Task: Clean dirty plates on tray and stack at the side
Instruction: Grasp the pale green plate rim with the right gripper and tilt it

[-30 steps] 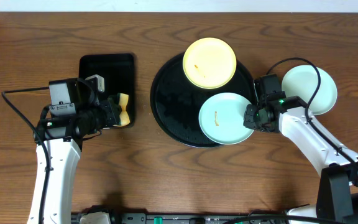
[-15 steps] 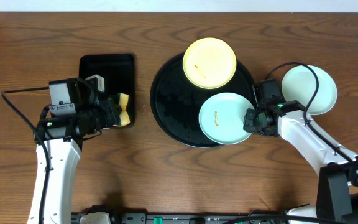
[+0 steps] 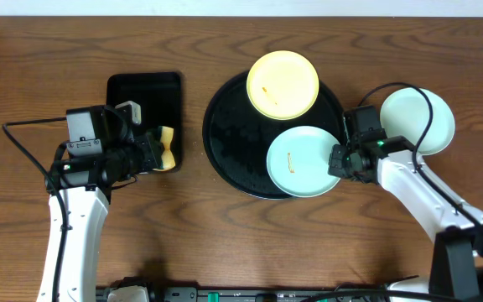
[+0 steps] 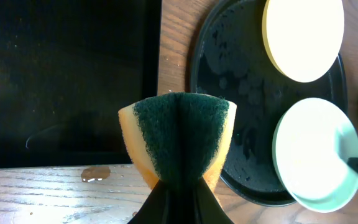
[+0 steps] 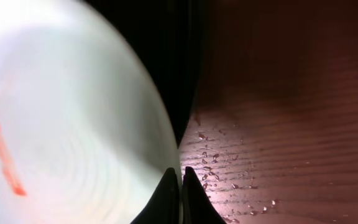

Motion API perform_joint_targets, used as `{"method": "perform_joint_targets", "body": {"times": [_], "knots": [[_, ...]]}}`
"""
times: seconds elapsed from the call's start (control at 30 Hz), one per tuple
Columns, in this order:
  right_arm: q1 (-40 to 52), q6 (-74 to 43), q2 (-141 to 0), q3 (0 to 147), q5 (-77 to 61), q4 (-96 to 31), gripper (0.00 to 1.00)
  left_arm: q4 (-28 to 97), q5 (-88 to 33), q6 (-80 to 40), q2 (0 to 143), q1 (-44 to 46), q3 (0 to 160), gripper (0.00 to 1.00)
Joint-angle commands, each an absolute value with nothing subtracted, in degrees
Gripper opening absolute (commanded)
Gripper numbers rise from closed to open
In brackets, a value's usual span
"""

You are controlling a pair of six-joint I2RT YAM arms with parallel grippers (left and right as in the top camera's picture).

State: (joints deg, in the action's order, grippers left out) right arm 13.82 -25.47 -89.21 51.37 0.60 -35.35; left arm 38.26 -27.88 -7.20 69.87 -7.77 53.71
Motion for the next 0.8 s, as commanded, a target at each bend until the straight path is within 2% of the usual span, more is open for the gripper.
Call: {"method": "perform_joint_targets", "body": {"times": [0.0, 0.17, 0.37, 0.77], "knots": [[13.52, -22.00, -82.76, 52.64, 3.95, -34.50, 0.01, 37.45, -27.38, -5.98, 69.56, -8.01, 55.35, 0.08], [13.58, -17.69, -75.59, 52.64, 5.98, -32.60, 0.01, 36.07, -27.33, -3.27, 69.58, -8.01, 55.35, 0.08], [14.48, -16.21, -76.07, 51.53, 8.84, -31.59, 0.01, 29.91, -22.59, -3.20, 69.60, -7.90, 55.35, 0.08], [32.27, -18.44, -76.03, 50.87, 40.51, -28.88, 0.01, 20.12, -19.79, -0.45, 77.38, -3.79, 55.35, 0.08]]}}
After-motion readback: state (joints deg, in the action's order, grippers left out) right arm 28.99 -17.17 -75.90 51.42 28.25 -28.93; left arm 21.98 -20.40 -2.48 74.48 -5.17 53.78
